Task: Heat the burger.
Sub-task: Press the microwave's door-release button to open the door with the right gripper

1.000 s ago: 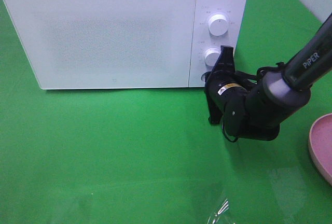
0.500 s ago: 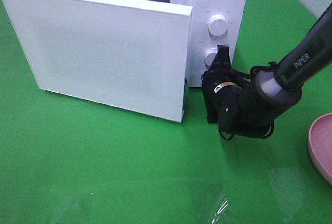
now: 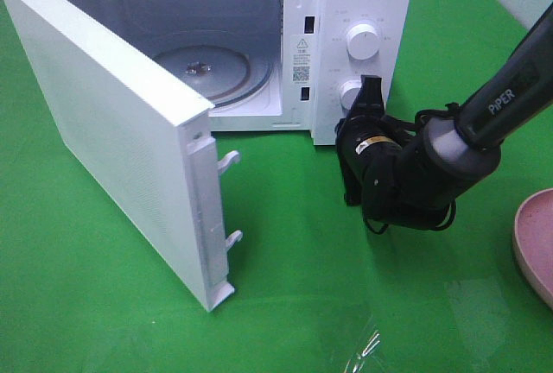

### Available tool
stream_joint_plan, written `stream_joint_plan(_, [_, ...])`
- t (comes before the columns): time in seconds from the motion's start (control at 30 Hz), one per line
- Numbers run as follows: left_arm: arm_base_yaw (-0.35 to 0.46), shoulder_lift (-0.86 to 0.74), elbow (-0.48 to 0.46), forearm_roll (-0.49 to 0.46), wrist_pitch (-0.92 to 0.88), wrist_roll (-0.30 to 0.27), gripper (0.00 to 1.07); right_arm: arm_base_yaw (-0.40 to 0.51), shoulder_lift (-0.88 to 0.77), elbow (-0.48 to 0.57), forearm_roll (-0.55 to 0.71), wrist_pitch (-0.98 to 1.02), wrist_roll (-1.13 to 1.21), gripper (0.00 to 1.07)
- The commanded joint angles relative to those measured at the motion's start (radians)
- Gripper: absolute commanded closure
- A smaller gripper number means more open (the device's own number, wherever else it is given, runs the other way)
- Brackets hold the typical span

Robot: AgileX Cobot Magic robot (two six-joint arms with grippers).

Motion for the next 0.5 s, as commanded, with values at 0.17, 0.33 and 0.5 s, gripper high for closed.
stream_joint_plan(0.17, [0.0,-0.015,0.003,0.002,-0.007,0.0,0.08,-0.046,0.009,-0.098,-0.062,-0.16,0.004,1.07])
stream_joint_plan(0.33, [0.0,-0.015,0.003,0.002,-0.007,0.0,0.08,-0.046,0.007,-0.098,-0.062,-0.144,0.004,1.07])
stream_joint_plan(0.5, [0.0,-0.015,0.003,0.002,-0.007,0.0,0.08,-0.046,-0.004,-0.097,-0.062,-0.112,-0.002,1.07])
